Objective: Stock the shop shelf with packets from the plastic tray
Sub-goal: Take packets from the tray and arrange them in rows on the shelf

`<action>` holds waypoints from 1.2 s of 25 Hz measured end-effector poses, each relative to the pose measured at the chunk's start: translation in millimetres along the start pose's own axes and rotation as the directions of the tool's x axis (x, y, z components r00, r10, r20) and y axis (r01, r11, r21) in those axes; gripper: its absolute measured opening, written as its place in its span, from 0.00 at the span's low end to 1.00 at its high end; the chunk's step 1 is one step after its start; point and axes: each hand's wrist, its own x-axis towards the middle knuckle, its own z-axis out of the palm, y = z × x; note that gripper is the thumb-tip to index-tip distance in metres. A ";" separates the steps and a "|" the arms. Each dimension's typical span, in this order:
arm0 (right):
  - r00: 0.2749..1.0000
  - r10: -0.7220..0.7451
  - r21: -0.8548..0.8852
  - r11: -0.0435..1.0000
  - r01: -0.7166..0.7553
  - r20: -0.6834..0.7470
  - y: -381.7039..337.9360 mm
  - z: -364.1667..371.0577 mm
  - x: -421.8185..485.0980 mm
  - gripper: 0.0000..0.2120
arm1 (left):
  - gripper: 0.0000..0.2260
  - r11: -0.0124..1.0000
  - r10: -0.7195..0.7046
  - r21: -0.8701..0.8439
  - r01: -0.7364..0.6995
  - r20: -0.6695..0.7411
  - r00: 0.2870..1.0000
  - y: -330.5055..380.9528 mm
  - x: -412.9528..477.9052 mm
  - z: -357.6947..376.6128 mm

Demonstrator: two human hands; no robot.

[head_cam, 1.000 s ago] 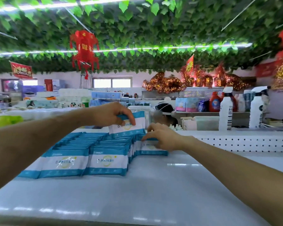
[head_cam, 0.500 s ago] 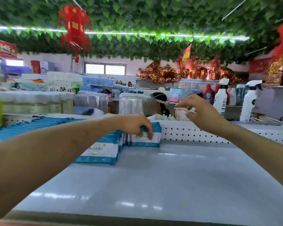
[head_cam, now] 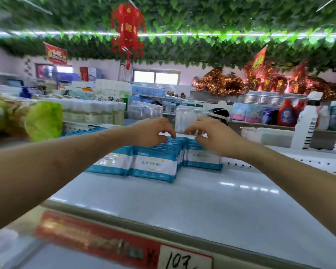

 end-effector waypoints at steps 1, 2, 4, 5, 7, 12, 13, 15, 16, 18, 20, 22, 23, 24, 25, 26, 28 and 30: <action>0.998 -0.051 -0.003 0.999 0.051 0.023 -22.9 9.9 16.1 0.17 | 0.12 0.997 -0.068 0.026 0.069 -0.029 0.997 -10.1 -24.1 -9.6; 0.993 -0.112 0.000 0.994 0.112 0.037 -48.3 20.2 31.4 0.17 | 0.12 0.990 -0.133 0.048 0.136 -0.059 0.989 -20.3 -49.4 -19.0; 0.969 -0.246 0.024 0.969 0.245 0.026 -102.8 41.9 60.2 0.16 | 0.12 0.958 -0.268 0.076 0.278 -0.118 0.956 -40.5 -106.4 -36.5; 0.955 -0.296 0.043 0.955 0.295 0.016 -129.0 51.0 72.5 0.15 | 0.11 0.934 -0.333 0.087 0.347 -0.141 0.932 -48.4 -135.4 -43.8; 0.917 -0.398 0.093 0.914 0.395 0.017 -192.0 75.5 97.2 0.14 | 0.11 0.869 -0.456 0.126 0.479 -0.173 0.873 -63.7 -208.3 -58.4; 0.785 -0.618 0.388 0.734 0.557 0.042 -367.3 144.6 120.7 0.15 | 0.13 0.659 -0.700 0.212 0.721 -0.178 0.692 -77.1 -412.7 -77.9; 0.759 -0.649 0.433 0.698 0.570 0.048 -397.8 160.2 118.1 0.15 | 0.12 0.611 -0.740 0.213 0.762 -0.186 0.646 -74.9 -448.7 -76.8; 0.693 -0.716 0.465 0.644 0.607 0.088 -453.6 194.6 106.8 0.15 | 0.12 0.494 -0.828 0.216 0.842 -0.180 0.531 -64.4 -516.0 -66.8; 0.654 -0.746 0.474 0.625 0.621 0.126 -479.0 213.0 97.5 0.14 | 0.13 0.429 -0.868 0.214 0.878 -0.170 0.466 -56.2 -548.4 -58.5; 0.591 -0.781 0.504 0.601 0.621 0.203 -516.9 254.4 74.2 0.15 | 0.14 0.324 -0.930 0.184 0.928 -0.120 0.348 -37.6 -605.3 -33.0; 0.560 -0.787 0.561 0.595 0.576 0.259 -540.3 296.4 43.5 0.16 | 0.18 0.237 -0.968 0.133 0.962 -0.052 0.245 -16.7 -652.5 -1.5; 0.554 -0.766 0.615 0.617 0.491 0.327 -548.3 334.5 11.6 0.17 | 0.18 0.159 -0.987 0.105 0.982 -0.001 0.160 6.1 -682.5 31.5; 0.544 -0.756 0.646 0.626 0.437 0.365 -551.1 353.6 -6.2 0.16 | 0.17 0.134 -0.991 0.095 0.986 0.021 0.132 18.3 -695.3 49.1; 0.535 -0.747 0.667 0.633 0.392 0.395 -552.7 368.9 -22.9 0.16 | 0.16 0.115 -0.993 0.093 0.989 0.045 0.112 28.7 -706.0 66.5; 0.517 -0.747 0.688 0.632 0.357 0.418 -553.5 383.2 -40.8 0.16 | 0.14 0.101 -0.993 0.099 0.990 0.072 0.094 39.5 -716.3 84.6; 0.501 -0.749 0.700 0.630 0.336 0.433 -555.1 394.9 -58.0 0.16 | 0.13 0.093 -0.991 0.104 0.990 0.104 0.082 50.6 -724.4 102.0; 0.478 -0.748 0.709 0.634 0.310 0.460 -556.7 418.0 -88.8 0.16 | 0.11 0.065 -0.982 0.084 0.994 0.180 0.049 67.3 -737.7 137.2; 0.450 -0.739 0.696 0.654 0.296 0.501 -554.7 439.0 -113.0 0.17 | 0.13 0.022 -0.971 0.106 0.994 0.238 -0.004 79.6 -747.6 165.0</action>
